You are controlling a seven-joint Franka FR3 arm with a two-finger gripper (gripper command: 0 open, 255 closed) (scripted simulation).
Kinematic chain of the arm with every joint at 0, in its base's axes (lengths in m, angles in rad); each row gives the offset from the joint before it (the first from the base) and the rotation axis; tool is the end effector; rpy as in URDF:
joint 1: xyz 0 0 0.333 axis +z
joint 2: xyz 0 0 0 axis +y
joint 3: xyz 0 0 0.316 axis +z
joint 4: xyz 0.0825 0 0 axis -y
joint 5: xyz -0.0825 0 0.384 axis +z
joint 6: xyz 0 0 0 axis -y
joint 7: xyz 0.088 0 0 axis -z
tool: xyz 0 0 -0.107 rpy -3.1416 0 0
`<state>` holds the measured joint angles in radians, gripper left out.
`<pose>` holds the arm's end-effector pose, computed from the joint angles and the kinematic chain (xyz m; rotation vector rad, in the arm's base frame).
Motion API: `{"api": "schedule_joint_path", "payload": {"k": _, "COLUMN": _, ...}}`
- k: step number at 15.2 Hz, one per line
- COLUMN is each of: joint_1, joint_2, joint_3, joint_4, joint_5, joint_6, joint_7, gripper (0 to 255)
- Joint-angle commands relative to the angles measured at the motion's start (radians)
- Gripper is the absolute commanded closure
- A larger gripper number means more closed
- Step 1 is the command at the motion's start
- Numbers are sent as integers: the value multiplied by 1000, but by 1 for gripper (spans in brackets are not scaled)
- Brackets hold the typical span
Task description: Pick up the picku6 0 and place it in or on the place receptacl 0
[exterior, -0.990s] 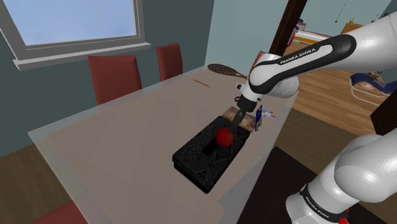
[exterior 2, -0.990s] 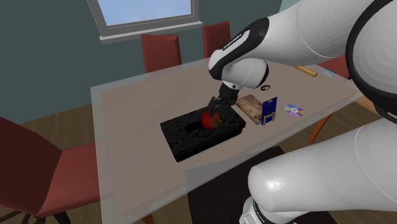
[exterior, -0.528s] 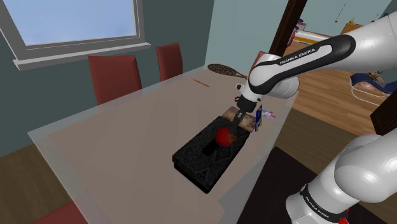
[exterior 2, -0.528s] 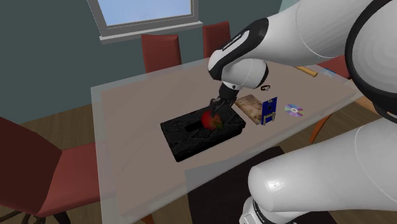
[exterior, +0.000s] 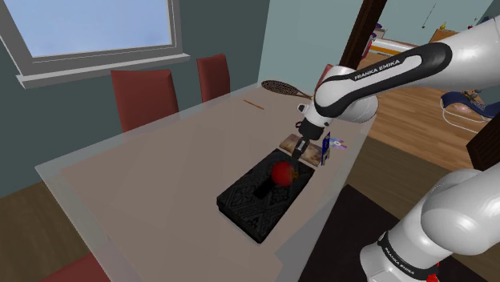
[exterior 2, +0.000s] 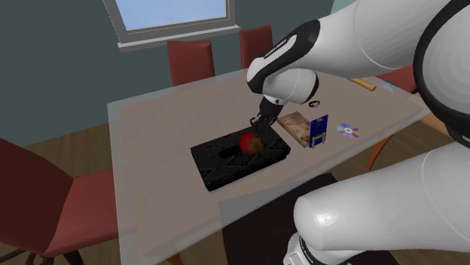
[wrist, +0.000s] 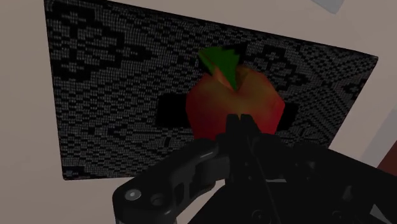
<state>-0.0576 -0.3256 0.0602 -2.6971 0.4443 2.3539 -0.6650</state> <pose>0.3907 0.0057 0.3326 -2.8161 -0.4919 -0.1171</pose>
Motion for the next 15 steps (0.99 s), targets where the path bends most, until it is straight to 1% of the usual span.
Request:
{"api": "schedule_joint_path", "payload": {"k": 1, "joint_1": 1, "joint_2": 16, "joint_3": 0, "joint_4": -1, "joint_5": 1, "joint_6": 4, "joint_7": -3, "gripper": 255}}
{"api": "schedule_joint_path", "payload": {"k": 2, "joint_1": -1, "joint_2": 4, "joint_3": 0, "joint_4": 3, "joint_5": -5, "joint_6": -11, "joint_7": 4, "gripper": 255}}
{"api": "schedule_joint_path", "payload": {"k": 3, "joint_1": -1, "joint_2": 3, "joint_3": -1, "joint_4": 4, "joint_5": -2, "joint_6": -3, "joint_7": 1, "gripper": 255}}
{"api": "schedule_joint_path", "payload": {"k": 4, "joint_1": -1, "joint_2": 3, "joint_3": -1, "joint_4": 4, "joint_5": -2, "joint_6": -3, "joint_7": 1, "gripper": 0}}
{"api": "schedule_joint_path", "payload": {"k": 6, "joint_1": -8, "joint_2": 103, "joint_3": -59, "joint_4": 92, "joint_5": -86, "joint_6": -164, "joint_7": -194, "gripper": 0}}
{"api": "schedule_joint_path", "payload": {"k": 7, "joint_1": -11, "joint_2": 143, "joint_3": -73, "joint_4": 127, "joint_5": -119, "joint_6": -218, "joint_7": -260, "gripper": 0}}
{"api": "schedule_joint_path", "payload": {"k": 15, "joint_1": 8, "joint_2": 202, "joint_3": -55, "joint_4": 73, "joint_5": -76, "joint_6": -104, "joint_7": -283, "gripper": 0}}
